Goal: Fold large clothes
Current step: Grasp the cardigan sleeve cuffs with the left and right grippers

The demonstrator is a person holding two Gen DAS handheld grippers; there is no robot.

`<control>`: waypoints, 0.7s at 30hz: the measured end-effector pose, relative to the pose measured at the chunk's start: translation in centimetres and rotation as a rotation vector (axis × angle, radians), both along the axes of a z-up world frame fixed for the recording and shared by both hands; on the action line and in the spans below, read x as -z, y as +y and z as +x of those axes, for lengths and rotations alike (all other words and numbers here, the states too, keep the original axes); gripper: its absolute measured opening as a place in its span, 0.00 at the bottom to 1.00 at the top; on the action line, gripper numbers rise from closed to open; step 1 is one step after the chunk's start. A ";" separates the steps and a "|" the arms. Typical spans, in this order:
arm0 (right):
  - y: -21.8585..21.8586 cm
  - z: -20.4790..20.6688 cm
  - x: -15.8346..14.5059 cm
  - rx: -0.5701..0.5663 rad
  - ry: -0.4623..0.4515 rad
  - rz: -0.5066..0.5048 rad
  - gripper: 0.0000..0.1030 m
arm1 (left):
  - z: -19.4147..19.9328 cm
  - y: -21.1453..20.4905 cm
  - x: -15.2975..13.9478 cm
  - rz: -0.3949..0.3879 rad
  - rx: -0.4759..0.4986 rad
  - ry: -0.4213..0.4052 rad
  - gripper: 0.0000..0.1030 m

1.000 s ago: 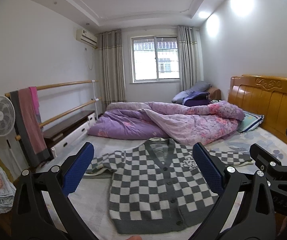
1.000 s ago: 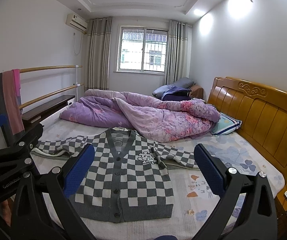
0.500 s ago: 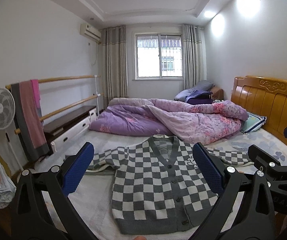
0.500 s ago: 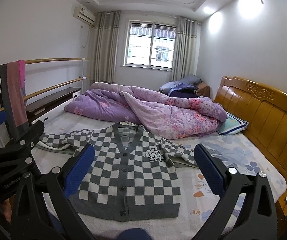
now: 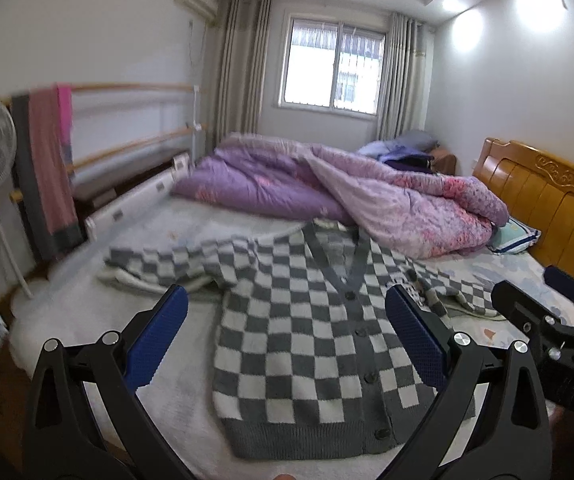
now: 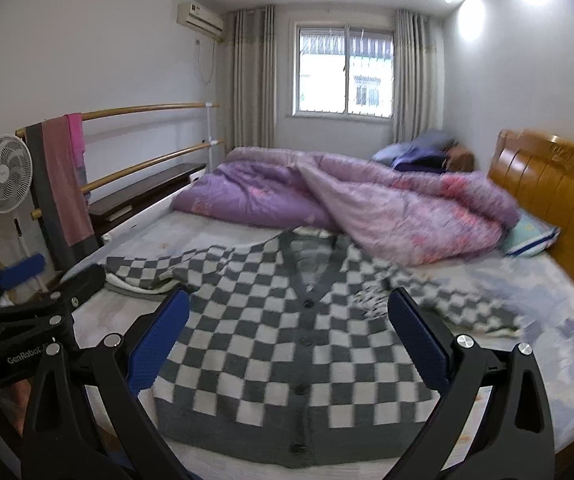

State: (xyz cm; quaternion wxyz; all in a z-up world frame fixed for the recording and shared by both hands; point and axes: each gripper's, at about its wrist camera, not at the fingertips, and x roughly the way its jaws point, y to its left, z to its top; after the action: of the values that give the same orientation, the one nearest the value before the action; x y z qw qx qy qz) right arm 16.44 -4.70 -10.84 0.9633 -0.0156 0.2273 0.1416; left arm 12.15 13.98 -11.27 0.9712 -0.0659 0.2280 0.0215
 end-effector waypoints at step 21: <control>15.8 26.3 19.0 -0.248 0.292 0.072 0.02 | 23.3 28.2 17.5 -0.420 -0.171 0.184 0.95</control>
State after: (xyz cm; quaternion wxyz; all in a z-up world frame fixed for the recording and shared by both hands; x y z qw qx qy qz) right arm 42.74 11.14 -29.89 0.8953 0.0117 0.3558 0.2678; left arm 35.48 42.18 -28.77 0.9060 -0.2831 0.3087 0.0615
